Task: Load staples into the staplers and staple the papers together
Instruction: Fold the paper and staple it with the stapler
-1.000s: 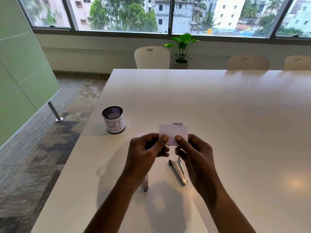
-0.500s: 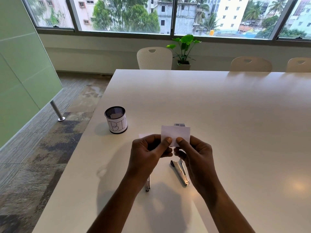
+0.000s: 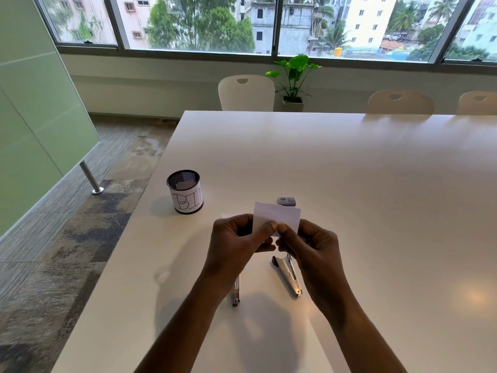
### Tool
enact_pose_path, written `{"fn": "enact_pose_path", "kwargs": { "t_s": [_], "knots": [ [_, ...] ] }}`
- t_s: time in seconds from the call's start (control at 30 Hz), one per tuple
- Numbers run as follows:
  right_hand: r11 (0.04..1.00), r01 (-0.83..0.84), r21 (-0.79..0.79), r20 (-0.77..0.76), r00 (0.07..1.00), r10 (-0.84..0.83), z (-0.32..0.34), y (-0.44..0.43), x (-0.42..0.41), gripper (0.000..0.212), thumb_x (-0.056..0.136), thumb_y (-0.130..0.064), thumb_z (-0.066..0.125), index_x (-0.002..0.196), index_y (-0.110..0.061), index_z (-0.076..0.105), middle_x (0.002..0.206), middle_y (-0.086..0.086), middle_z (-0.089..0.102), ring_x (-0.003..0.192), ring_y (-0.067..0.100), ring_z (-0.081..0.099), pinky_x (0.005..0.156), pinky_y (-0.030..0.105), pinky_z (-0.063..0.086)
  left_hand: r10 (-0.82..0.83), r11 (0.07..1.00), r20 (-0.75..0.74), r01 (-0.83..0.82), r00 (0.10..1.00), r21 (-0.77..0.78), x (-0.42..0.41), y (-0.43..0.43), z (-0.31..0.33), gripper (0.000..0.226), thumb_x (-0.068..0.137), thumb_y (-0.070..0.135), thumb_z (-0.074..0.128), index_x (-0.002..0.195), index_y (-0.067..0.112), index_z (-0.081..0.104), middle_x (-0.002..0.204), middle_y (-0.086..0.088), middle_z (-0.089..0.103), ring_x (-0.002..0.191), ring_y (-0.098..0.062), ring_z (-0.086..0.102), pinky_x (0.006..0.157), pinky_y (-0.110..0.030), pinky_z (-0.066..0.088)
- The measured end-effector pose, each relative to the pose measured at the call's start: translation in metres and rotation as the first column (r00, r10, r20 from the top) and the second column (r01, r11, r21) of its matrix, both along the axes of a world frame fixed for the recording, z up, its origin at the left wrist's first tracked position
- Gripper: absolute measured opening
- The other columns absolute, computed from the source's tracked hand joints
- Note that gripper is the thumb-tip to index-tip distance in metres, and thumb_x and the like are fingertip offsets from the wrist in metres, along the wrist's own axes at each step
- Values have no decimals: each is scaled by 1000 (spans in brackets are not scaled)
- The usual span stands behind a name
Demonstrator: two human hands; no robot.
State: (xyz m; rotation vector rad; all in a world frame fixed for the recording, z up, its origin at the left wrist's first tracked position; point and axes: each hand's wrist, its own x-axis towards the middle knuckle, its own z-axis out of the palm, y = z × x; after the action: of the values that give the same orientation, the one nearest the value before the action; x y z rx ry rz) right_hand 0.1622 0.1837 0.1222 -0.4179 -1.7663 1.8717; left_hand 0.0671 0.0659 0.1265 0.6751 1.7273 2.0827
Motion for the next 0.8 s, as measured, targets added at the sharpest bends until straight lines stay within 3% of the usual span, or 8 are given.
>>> {"fn": "enact_pose_path", "kwargs": {
  "t_s": [0.17, 0.33, 0.43, 0.53, 0.6, 0.67, 0.73, 0.8],
  "knots": [
    [1000, -17, -21, 2, 1000, 17, 0, 0, -3, 35, 84, -30, 67, 112, -10, 74, 91, 5, 77, 75, 15, 69, 72, 27, 56, 28, 1000, 19, -28, 999, 2, -5, -2, -3, 27, 64, 45, 80, 85, 29, 77, 81, 1, 79, 73, -20, 77, 63, -27, 61],
    [998, -15, -62, -3, 1000, 15, 1, 1, -16, 25, 87, -28, 68, 108, -15, 74, 93, 5, 77, 76, 16, 68, 73, 26, 58, 17, 999, 45, -19, 999, 34, -14, -5, -4, 10, 72, 35, 75, 81, 33, 80, 82, -2, 79, 75, -20, 76, 64, -27, 61],
    [996, -7, -86, -19, 1000, 5, 5, 5, -30, 16, 92, -19, 67, 105, -14, 75, 88, 4, 75, 75, 16, 66, 73, 26, 58, 41, 997, 77, -46, 996, 61, -27, -11, -5, 17, 75, 42, 72, 85, 32, 81, 85, -6, 78, 78, -20, 75, 65, -27, 60],
    [996, -4, -90, -33, 999, 1, 13, 9, -47, 13, 93, -15, 67, 102, -15, 76, 87, 8, 75, 74, 16, 65, 73, 27, 59, 197, 980, 83, -199, 977, 23, -49, -19, -19, 30, 80, 50, 69, 83, 22, 80, 83, -8, 78, 77, -20, 75, 66, -28, 61],
    [995, 9, -97, -35, 999, -12, 18, 11, -60, 11, 92, -14, 68, 93, -20, 77, 83, 5, 75, 71, 15, 65, 72, 27, 59, 343, 937, 1, -342, 939, -67, -66, -23, -38, 27, 87, 44, 70, 80, 19, 80, 79, -5, 78, 77, -19, 75, 68, -31, 61],
    [998, 9, -68, -35, 999, -11, 23, 12, -75, 12, 93, -13, 68, 91, -22, 76, 80, 2, 75, 70, 14, 65, 71, 26, 58, 443, 852, -203, -481, 873, -207, -82, -27, -61, 18, 91, 31, 70, 83, 19, 81, 82, 1, 79, 82, -17, 74, 77, -37, 60],
    [1000, -1, -13, -30, 1000, 0, 27, 12, -92, 10, 94, -14, 67, 96, -19, 75, 81, 0, 75, 71, 13, 65, 69, 25, 57, 428, 739, -450, -590, 784, -325, -95, -31, -83, 13, 91, 25, 71, 92, 17, 81, 91, 0, 80, 87, -19, 74, 84, -34, 59],
    [999, 9, 39, -27, 1000, -8, 29, 10, -109, 8, 93, -14, 68, 96, -18, 75, 79, 1, 74, 70, 13, 65, 66, 25, 55, 299, 660, -628, -631, 718, -407, -105, -35, -102, 17, 90, 23, 71, 102, 13, 79, 101, -6, 79, 96, -26, 72, 89, -30, 54]
  ]
}}
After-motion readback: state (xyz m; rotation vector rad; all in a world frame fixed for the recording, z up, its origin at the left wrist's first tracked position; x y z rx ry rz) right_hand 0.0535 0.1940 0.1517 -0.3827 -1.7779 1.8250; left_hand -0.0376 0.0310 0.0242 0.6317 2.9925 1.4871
